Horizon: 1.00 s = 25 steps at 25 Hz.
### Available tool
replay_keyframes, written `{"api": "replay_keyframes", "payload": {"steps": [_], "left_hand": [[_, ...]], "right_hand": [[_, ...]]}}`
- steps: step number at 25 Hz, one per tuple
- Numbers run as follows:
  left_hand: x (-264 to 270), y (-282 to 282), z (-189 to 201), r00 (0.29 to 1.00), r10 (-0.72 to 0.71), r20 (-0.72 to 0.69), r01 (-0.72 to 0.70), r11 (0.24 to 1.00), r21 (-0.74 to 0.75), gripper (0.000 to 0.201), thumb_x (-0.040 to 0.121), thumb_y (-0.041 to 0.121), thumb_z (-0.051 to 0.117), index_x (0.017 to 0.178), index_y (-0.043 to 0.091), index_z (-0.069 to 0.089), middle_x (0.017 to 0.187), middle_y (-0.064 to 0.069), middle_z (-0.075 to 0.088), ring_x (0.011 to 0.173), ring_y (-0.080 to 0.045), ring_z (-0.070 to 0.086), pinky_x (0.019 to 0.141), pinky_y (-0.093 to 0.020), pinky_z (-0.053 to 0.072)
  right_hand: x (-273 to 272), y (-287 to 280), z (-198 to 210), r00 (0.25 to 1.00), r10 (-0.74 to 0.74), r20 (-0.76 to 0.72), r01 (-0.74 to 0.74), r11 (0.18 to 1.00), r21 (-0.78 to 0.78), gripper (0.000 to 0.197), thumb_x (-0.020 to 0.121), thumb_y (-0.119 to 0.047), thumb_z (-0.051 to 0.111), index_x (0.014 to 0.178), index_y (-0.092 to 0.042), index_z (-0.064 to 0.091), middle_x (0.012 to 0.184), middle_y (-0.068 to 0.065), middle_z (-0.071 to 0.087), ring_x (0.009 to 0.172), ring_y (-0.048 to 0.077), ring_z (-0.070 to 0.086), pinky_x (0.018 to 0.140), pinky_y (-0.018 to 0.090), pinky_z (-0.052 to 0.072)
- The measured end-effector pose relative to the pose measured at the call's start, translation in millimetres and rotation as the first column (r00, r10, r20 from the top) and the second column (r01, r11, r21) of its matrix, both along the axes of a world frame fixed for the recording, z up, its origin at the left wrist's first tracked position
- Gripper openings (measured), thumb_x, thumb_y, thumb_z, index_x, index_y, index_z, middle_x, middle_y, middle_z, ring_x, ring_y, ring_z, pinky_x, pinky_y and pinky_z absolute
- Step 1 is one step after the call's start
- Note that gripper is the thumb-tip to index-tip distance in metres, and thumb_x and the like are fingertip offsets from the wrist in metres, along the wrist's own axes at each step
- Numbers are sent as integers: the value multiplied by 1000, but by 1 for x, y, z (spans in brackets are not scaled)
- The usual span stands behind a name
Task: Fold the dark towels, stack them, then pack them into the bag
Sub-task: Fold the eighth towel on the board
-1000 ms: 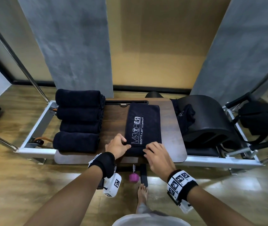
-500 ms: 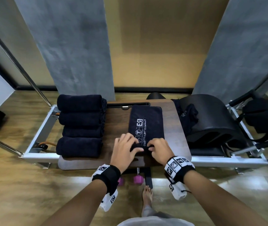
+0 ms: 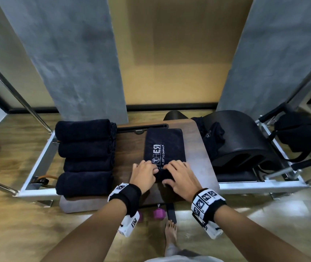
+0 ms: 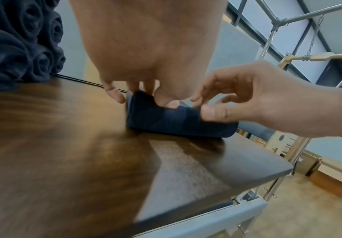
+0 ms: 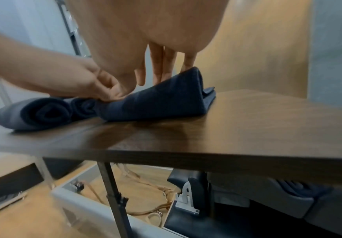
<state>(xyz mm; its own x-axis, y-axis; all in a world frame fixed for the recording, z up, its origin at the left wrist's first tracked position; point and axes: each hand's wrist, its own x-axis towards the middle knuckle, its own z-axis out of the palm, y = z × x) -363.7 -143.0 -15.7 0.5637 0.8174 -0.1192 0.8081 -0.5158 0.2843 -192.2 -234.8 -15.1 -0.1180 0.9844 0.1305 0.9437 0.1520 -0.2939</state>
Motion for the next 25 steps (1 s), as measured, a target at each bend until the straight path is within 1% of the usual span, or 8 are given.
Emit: {"api": "replay_keyframes", "payload": {"steps": [2, 5, 8, 10, 15, 19, 21, 25], "left_hand": [[7, 6, 3, 998, -25, -49, 24, 1000, -12, 17, 102, 13, 51, 98, 23, 64, 107, 4, 61, 114, -23, 53, 84, -39, 29], [5, 11, 3, 996, -79, -33, 81, 994, 68, 13, 105, 22, 49, 113, 26, 58, 115, 4, 57, 117, -22, 52, 85, -39, 30], [-6, 12, 5, 988, -124, 96, 109, 983, 146, 35, 105, 53, 48, 128, 28, 55, 125, 10, 50, 116, -14, 47, 89, -39, 39], [-10, 15, 5, 985, -165, 57, 159, 983, 97, 51, 98, 67, 53, 133, 29, 54, 129, 14, 50, 120, -11, 43, 93, -40, 37], [3, 30, 7, 992, -122, 15, 122, 992, -43, 34, 104, 44, 58, 134, 27, 59, 125, 15, 52, 125, -15, 42, 99, -42, 31], [14, 46, 10, 991, -121, -48, 115, 987, -113, 23, 109, 36, 50, 122, 22, 61, 110, 10, 43, 121, -19, 42, 97, -44, 31], [15, 52, 7, 988, -130, -88, 119, 986, -121, 25, 110, 39, 46, 120, 21, 60, 114, 7, 42, 122, -19, 40, 97, -45, 31], [8, 52, 4, 987, -151, -60, 151, 988, -7, 44, 109, 55, 37, 139, 24, 47, 129, 6, 40, 124, -18, 42, 98, -43, 34]], "right_hand": [[-1, 7, -3, 998, 7, 62, -2, 996, -84, 40, 95, -38, 67, 131, -22, 56, 123, -6, 60, 113, 18, 54, 98, 35, 43], [1, 26, 3, 999, -40, -17, 37, 989, -141, 27, 98, -22, 64, 124, -18, 57, 118, 0, 64, 110, 23, 56, 94, 38, 44], [6, 42, 10, 976, -152, -153, 112, 964, -240, 20, 99, -14, 60, 119, -15, 60, 114, 8, 69, 107, 28, 62, 91, 43, 50], [12, 51, 13, 957, -215, -195, 148, 940, -308, 17, 100, -14, 57, 117, -16, 63, 109, 10, 71, 103, 31, 65, 88, 43, 52], [21, 56, 13, 929, -178, -324, 76, 950, -302, 20, 102, -21, 55, 119, -26, 46, 95, 0, 64, 87, 25, 63, 80, 46, 53], [31, 50, 8, 991, -23, -128, 4, 990, -143, 46, 91, -58, 64, 124, -29, 50, 122, -9, 48, 108, 10, 48, 89, 28, 47], [34, 53, 5, 1000, 30, 1, -30, 992, -123, 46, 92, -51, 68, 128, -25, 55, 126, -7, 51, 114, 14, 48, 98, 33, 44], [40, 72, 5, 997, 19, -68, -33, 979, -201, 29, 103, -32, 59, 128, -17, 58, 120, 1, 63, 108, 23, 58, 95, 39, 47]]}}
